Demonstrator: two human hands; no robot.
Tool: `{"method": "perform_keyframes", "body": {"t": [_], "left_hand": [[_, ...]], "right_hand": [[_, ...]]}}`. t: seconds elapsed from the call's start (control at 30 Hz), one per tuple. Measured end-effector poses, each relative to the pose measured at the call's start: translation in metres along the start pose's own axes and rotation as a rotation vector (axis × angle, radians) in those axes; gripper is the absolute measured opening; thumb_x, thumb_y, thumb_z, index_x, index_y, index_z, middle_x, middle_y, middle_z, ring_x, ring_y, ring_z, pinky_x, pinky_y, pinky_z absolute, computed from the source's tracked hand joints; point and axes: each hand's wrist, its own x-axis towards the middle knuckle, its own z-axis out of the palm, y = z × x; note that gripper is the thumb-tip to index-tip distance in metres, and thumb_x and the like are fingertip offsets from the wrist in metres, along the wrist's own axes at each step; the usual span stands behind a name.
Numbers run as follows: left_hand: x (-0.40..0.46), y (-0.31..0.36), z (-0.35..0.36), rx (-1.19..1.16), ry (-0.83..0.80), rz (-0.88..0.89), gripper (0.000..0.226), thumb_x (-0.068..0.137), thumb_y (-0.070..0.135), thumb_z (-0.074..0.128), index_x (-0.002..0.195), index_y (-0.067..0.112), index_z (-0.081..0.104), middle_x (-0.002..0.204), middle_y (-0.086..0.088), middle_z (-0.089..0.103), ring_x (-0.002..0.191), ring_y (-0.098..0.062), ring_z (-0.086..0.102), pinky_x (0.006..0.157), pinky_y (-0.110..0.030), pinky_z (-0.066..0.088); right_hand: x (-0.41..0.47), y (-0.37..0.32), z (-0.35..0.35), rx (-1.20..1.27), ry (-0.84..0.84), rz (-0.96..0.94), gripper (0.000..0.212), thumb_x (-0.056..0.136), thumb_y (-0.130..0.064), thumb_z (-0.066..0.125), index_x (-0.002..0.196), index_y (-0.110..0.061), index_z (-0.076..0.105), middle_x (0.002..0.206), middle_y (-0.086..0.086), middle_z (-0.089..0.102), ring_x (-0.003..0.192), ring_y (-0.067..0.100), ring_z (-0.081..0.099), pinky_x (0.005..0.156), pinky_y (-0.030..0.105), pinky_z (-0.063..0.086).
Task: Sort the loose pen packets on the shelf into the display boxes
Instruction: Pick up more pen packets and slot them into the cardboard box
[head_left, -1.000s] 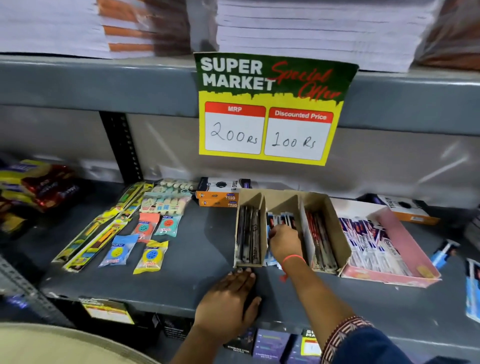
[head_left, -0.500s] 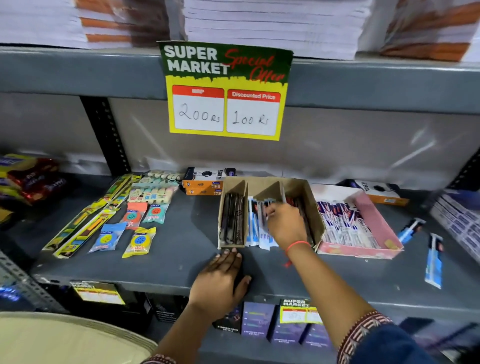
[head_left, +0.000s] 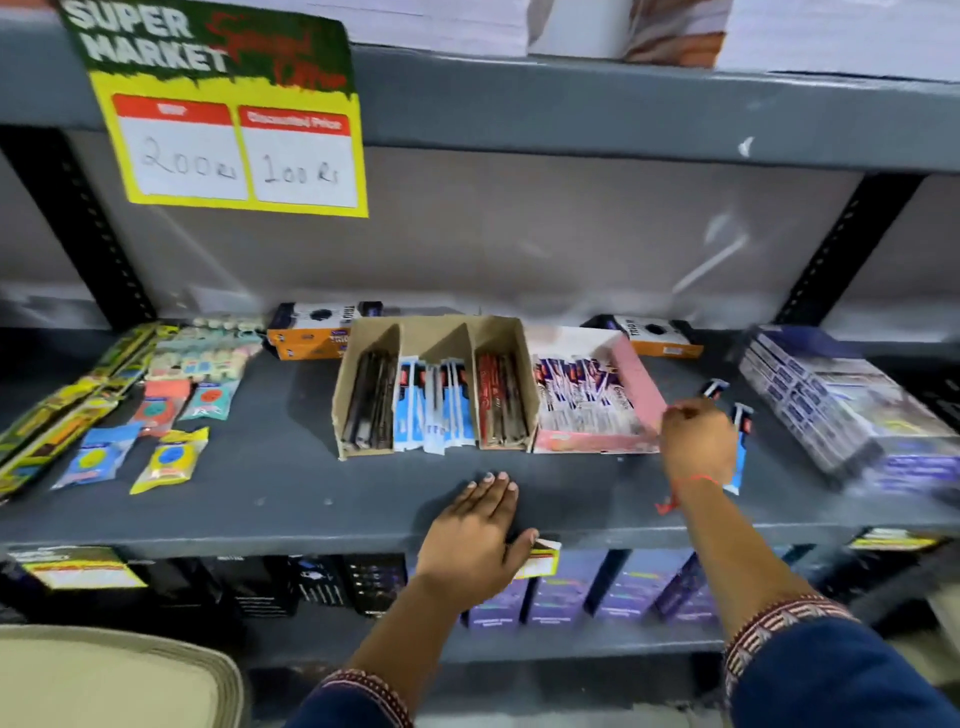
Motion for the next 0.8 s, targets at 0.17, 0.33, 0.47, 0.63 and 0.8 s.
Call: {"method": "perform_keyframes", "body": {"t": [0.17, 0.33, 0.47, 0.63, 0.8], "left_hand": [[0.027, 0.049, 0.019, -0.012, -0.041, -0.012, 0.061, 0.096, 0.047, 0.028, 0.144, 0.011, 0.019, 0.155, -0.007, 0.016, 0.142, -0.017, 0.009, 0.113, -0.026, -0.001], [0.038, 0.063, 0.026, -0.007, -0.053, -0.085, 0.063, 0.095, 0.052, 0.029, 0.144, 0.013, 0.020, 0.155, -0.004, 0.018, 0.142, -0.016, 0.009, 0.112, -0.025, -0.003], [0.038, 0.061, 0.024, 0.009, -0.074, -0.093, 0.065, 0.093, 0.056, 0.029, 0.144, 0.015, 0.020, 0.155, -0.001, 0.017, 0.142, -0.014, 0.007, 0.111, -0.024, -0.004], [0.038, 0.062, 0.020, 0.000, -0.134, -0.112, 0.067, 0.093, 0.057, 0.028, 0.145, 0.016, 0.018, 0.156, -0.001, 0.015, 0.142, -0.014, 0.004, 0.111, -0.024, -0.005], [0.039, 0.067, 0.014, -0.004, -0.176, -0.123, 0.066, 0.094, 0.053, 0.031, 0.144, 0.013, 0.017, 0.156, -0.004, 0.014, 0.142, -0.017, 0.004, 0.112, -0.027, -0.003]], "right_hand": [[0.031, 0.061, -0.024, -0.218, -0.138, 0.107, 0.043, 0.087, -0.015, 0.055, 0.127, -0.002, 0.047, 0.132, 0.028, 0.045, 0.124, 0.045, 0.040, 0.100, 0.050, 0.039], [0.061, 0.077, -0.027, -0.210, -0.308, 0.086, 0.042, 0.086, -0.007, 0.058, 0.124, 0.004, 0.045, 0.130, 0.033, 0.049, 0.121, 0.044, 0.049, 0.099, 0.046, 0.041], [0.083, 0.077, -0.028, -0.168, -0.397, 0.156, 0.036, 0.084, -0.001, 0.056, 0.120, 0.006, 0.053, 0.121, 0.029, 0.059, 0.111, 0.042, 0.059, 0.091, 0.050, 0.051], [0.090, 0.079, -0.029, -0.144, -0.505, 0.200, 0.028, 0.080, 0.003, 0.058, 0.106, 0.011, 0.063, 0.095, 0.027, 0.063, 0.079, 0.039, 0.064, 0.062, 0.053, 0.059], [0.092, 0.085, -0.026, -0.050, -0.483, 0.215, 0.030, 0.079, -0.002, 0.061, 0.104, 0.014, 0.063, 0.098, 0.028, 0.062, 0.089, 0.041, 0.065, 0.070, 0.042, 0.057]]}}
